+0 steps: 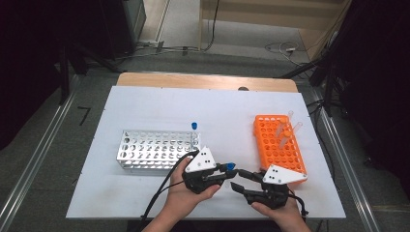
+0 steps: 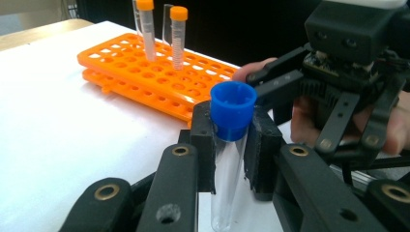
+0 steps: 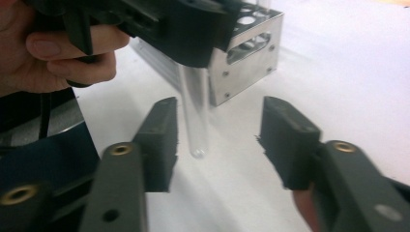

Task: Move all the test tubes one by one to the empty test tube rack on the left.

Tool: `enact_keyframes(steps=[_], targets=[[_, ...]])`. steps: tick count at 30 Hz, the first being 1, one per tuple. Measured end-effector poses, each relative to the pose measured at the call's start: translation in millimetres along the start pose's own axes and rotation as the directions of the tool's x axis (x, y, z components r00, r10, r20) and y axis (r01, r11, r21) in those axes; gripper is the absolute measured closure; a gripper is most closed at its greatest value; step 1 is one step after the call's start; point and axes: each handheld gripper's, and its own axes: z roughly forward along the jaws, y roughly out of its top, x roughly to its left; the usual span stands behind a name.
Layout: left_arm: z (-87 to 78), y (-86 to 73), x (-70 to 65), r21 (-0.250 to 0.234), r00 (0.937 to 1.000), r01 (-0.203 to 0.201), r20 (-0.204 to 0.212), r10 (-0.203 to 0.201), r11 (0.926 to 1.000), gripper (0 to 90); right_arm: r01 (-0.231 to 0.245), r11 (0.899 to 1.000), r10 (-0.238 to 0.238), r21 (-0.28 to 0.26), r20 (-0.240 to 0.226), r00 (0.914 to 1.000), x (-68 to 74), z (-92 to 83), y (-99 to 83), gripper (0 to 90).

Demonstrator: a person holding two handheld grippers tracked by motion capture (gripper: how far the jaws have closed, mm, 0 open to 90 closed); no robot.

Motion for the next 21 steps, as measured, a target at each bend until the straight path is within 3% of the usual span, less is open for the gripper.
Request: enact_keyframes(steps=[8,21], targets=[[-10.5,2.6,8.0,-0.015,0.9996,0.005,-0.027,-0.005,0.9999,77.7,-0.028,1.0,0.028,-0.011,0.018,0.9994,-13.7,-13.2,2.2,14.8],[-38.0,6.8,30.3,-0.065,0.9942,0.035,-0.099,-0.042,0.9973,77.7,-0.055,0.997,0.058,-0.045,0.053,0.9969,-36.7,-37.4,-1.5,7.4]])
